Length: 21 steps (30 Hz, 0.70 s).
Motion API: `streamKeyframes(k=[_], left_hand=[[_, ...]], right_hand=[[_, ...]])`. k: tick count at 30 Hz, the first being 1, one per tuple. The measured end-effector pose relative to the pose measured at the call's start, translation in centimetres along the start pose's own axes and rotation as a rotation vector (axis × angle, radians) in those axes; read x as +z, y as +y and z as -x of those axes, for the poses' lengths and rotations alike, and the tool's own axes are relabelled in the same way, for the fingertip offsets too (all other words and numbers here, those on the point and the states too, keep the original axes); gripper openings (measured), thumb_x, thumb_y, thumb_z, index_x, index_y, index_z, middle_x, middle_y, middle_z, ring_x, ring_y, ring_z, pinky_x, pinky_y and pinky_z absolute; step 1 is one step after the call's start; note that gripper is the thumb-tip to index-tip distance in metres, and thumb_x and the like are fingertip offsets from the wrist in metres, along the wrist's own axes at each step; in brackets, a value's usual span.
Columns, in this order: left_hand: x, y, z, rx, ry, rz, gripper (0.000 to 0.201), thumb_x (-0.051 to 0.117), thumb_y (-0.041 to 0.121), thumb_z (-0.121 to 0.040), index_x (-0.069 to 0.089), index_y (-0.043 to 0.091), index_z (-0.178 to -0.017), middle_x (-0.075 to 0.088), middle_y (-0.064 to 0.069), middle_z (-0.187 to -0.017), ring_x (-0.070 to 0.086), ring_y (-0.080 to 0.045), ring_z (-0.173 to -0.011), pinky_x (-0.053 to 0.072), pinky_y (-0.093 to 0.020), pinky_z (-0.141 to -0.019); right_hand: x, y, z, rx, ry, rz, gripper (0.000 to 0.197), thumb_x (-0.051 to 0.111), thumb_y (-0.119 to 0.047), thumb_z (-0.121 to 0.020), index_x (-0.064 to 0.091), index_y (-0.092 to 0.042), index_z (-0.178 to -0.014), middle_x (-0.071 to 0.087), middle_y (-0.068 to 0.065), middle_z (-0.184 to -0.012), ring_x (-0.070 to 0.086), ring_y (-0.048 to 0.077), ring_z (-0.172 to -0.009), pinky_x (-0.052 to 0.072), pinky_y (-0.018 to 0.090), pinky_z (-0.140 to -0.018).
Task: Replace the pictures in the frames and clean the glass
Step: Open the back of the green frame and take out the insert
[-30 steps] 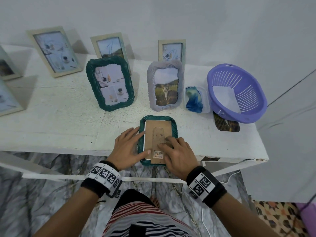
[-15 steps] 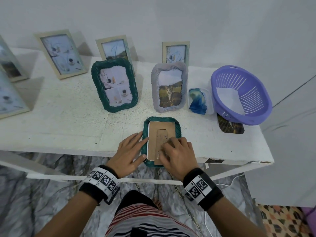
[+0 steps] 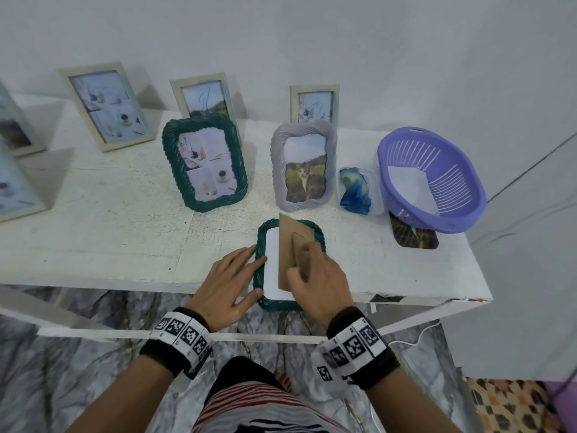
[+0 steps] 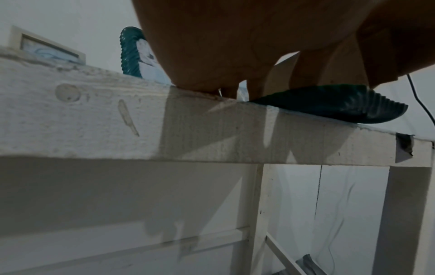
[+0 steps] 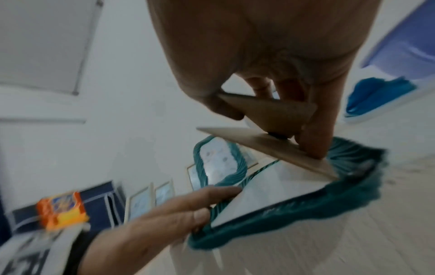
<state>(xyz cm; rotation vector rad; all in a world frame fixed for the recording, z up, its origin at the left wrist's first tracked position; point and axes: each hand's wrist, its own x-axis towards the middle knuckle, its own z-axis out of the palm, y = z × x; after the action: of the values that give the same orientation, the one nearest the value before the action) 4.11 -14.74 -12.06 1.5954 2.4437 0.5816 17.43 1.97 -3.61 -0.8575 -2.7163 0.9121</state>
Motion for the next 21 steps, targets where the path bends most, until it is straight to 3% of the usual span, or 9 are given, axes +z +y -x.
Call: streamKeyframes(k=[3,6,8,10,12,13,17,21], left_hand=[[0.1,-0.1,0.0,0.002,0.006,0.012,0.068,0.023,0.062,-0.098,0.029,0.024,-0.154,0.022,-0.001,-0.162,0.016,-0.018,-0.147,0.020,-0.037,-0.114],[0.2,-0.1,0.1,0.006,0.015,0.020,0.068,0.022,0.062,-0.098,0.029,0.025,-0.153,0.021,0.000,-0.162,0.016,-0.018,-0.147,0.016,-0.032,-0.114],[0.2,-0.1,0.1,0.008,0.022,0.020,0.067,0.024,0.061,-0.098,0.029,0.025,-0.153,0.021,0.000,-0.162,0.017,-0.018,-0.147,0.012,-0.029,-0.114],[0.3,-0.1,0.1,0.007,0.024,0.023,0.066,0.025,0.060,-0.098,0.029,0.025,-0.153,0.021,0.000,-0.162,0.017,-0.018,-0.147,0.011,-0.028,-0.113],[0.4,-0.1,0.1,0.003,0.028,0.032,0.065,0.025,0.060,-0.098,0.030,0.025,-0.153,0.022,0.000,-0.161,0.018,-0.018,-0.147,0.015,-0.032,-0.114],[0.4,-0.1,0.1,0.002,0.027,0.036,0.066,0.025,0.061,-0.098,0.030,0.025,-0.153,0.022,0.000,-0.161,0.018,-0.018,-0.147,0.016,-0.033,-0.114],[0.6,-0.3,0.1,0.000,0.017,0.037,0.066,0.025,0.062,-0.097,0.027,0.028,-0.154,0.020,0.003,-0.161,0.014,-0.016,-0.147,0.015,-0.033,-0.115],[0.6,-0.4,0.1,0.003,0.018,0.043,0.065,0.025,0.062,-0.098,0.025,0.029,-0.154,0.018,0.005,-0.161,0.013,-0.014,-0.147,0.014,-0.032,-0.115]], right_hand=[[-1.4,2.0,0.0,0.137,0.013,-0.360,0.026,0.044,-0.018,-0.090,0.049,-0.022,-0.115,0.064,0.001,-0.088,0.059,0.023,-0.076,0.052,0.040,-0.070],[-3.0,4.0,0.5,0.237,0.088,-0.749,0.028,0.036,-0.008,-0.096,0.056,-0.014,-0.113,0.050,0.005,-0.062,0.043,0.017,-0.053,0.041,0.026,-0.048],[-4.6,4.7,0.8,0.240,0.165,-0.852,0.032,0.032,0.000,-0.098,0.058,-0.006,-0.115,0.045,0.012,-0.060,0.036,0.016,-0.047,0.034,0.021,-0.042],[-6.0,5.6,1.0,0.215,0.195,-0.840,0.032,0.034,0.002,-0.097,0.060,-0.008,-0.115,0.056,0.013,-0.069,0.048,0.015,-0.050,0.044,0.021,-0.047],[-6.7,6.8,0.7,0.190,0.194,-0.654,0.030,0.044,-0.007,-0.093,0.061,-0.018,-0.115,0.067,0.004,-0.090,0.065,0.013,-0.072,0.055,0.031,-0.064],[-6.8,7.4,0.7,0.175,0.194,-0.477,0.030,0.049,-0.013,-0.090,0.061,-0.022,-0.116,0.068,0.000,-0.096,0.066,0.015,-0.081,0.055,0.035,-0.070],[-5.1,9.1,0.4,0.046,0.148,0.070,0.037,0.059,-0.017,-0.085,0.058,-0.021,-0.121,0.063,0.009,-0.090,0.054,0.028,-0.076,0.042,0.032,-0.067],[-2.3,9.8,0.8,0.100,0.081,0.452,0.041,0.061,-0.027,-0.079,0.060,-0.019,-0.119,0.061,0.015,-0.103,0.052,0.036,-0.084,0.045,0.042,-0.072]])
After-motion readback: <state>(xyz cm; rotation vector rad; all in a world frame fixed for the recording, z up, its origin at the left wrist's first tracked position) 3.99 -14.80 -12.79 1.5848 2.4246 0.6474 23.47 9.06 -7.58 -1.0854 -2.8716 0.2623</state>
